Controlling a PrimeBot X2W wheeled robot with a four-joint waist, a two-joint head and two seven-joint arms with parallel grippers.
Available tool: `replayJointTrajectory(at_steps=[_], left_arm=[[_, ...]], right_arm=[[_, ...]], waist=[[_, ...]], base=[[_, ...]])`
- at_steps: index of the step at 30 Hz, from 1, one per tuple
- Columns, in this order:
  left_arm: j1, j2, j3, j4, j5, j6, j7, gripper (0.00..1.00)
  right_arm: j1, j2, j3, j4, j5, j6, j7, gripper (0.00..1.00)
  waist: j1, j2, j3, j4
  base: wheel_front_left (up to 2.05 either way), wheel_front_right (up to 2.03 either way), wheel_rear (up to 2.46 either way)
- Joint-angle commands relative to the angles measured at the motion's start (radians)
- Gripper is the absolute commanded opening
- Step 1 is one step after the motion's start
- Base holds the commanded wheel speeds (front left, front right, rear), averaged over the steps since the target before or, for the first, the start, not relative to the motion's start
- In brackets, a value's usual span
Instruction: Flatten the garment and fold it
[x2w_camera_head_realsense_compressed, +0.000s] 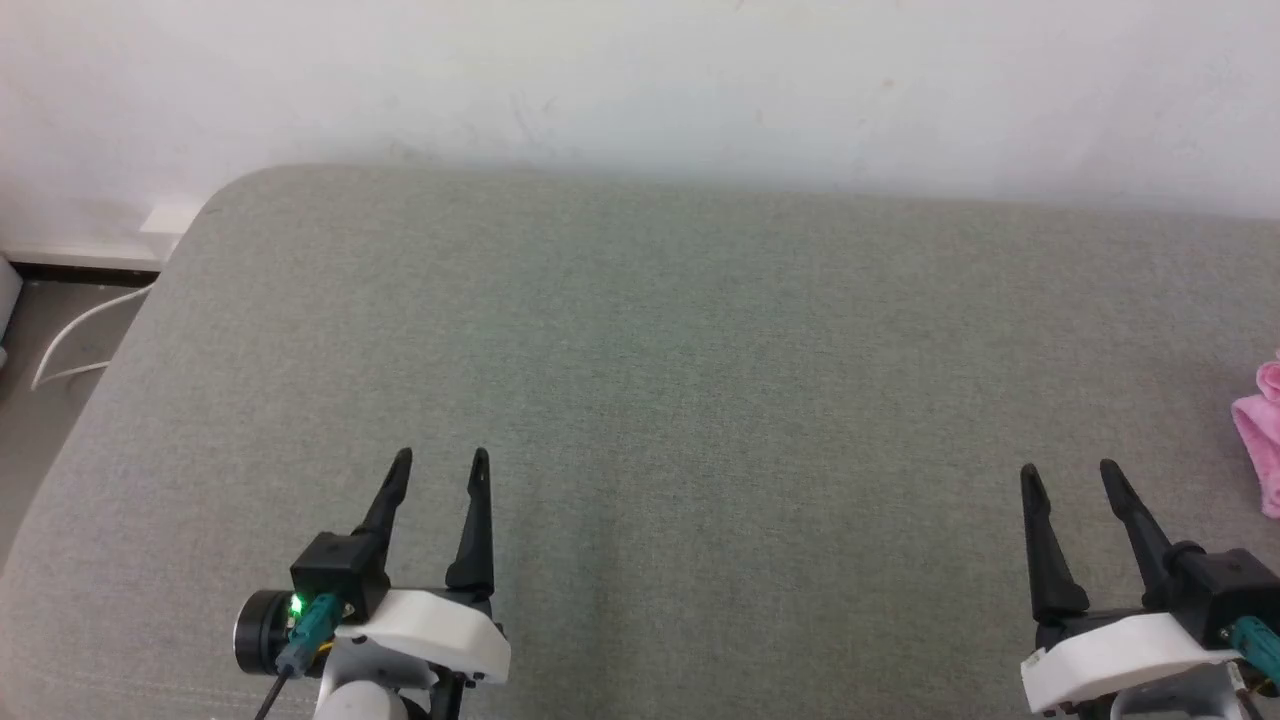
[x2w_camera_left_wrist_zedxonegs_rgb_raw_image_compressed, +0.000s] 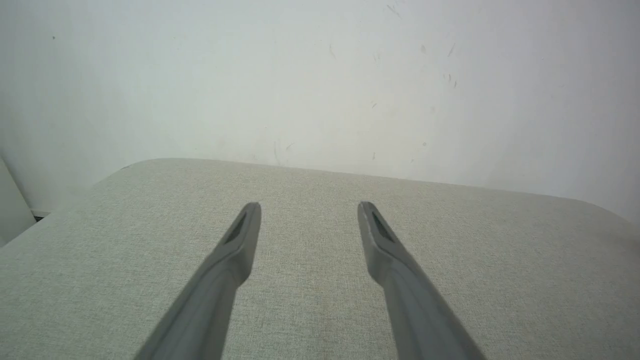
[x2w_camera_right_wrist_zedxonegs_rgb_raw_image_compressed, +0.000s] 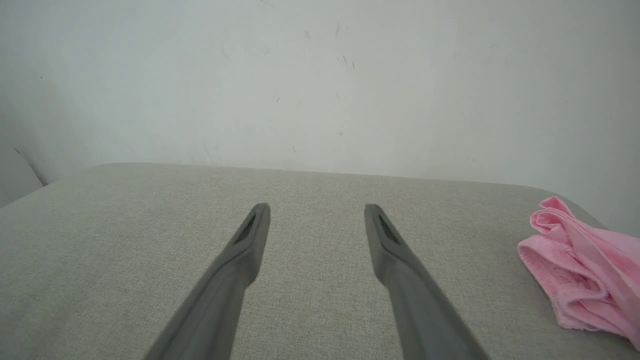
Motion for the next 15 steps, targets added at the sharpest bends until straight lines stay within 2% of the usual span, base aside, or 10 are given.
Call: replayJointTrajectory(at_steps=[1,15], left_arm=[[0.011,-0.002,0.002,-0.001,0.005,0.006,-0.005,1.0],[0.035,-0.002,-0.017,-0.009,-0.006,0.021,-0.005,1.0]], right_arm=[[0.009,0.002,0.003,0.002,0.0,-0.002,-0.003,1.0],[0.021,0.003,0.006,0.018,0.043,-0.002,-0.021,1.0]], waist=[[0.0001,0.0,-0.003,0.005],[0.0001,0.0,-0.008,0.01]], base=[[0.0,0.0,0.0],[0.0,0.0,0.0]])
